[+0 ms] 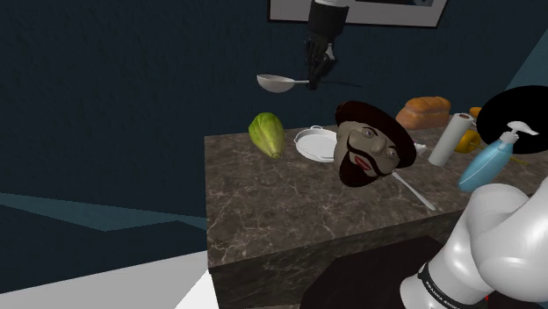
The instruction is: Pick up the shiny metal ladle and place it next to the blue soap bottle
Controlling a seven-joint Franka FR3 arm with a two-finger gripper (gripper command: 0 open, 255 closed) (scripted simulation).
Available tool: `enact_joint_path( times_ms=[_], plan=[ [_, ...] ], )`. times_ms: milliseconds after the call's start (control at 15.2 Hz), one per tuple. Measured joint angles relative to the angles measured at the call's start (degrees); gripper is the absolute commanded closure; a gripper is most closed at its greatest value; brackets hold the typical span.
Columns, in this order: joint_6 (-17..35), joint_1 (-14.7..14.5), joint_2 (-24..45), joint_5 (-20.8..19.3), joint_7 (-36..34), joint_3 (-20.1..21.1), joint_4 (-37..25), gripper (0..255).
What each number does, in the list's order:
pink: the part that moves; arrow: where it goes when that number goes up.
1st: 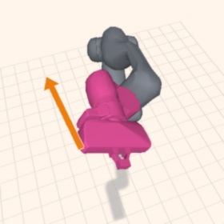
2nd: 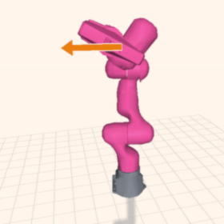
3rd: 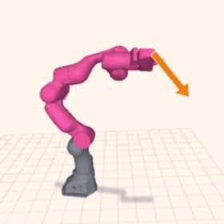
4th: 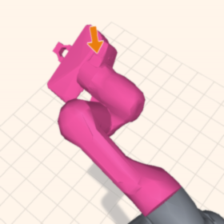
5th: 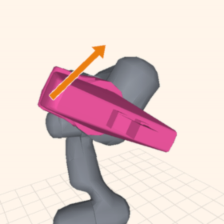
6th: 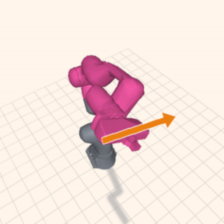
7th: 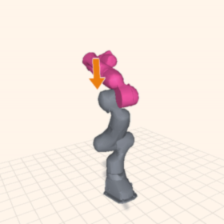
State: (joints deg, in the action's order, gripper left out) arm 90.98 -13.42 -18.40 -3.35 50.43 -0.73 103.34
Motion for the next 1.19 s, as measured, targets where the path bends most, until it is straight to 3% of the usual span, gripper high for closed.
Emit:
enact_joint_path(
  times_ms=[660,1188],
  plan=[
    [-1.8,3.2,-16.1,-3.0,9.3,-6.8,13.5,255],
    [-6.0,6.3,-25.7,-7.7,17.8,-13.3,18.0,255]
  ],
)
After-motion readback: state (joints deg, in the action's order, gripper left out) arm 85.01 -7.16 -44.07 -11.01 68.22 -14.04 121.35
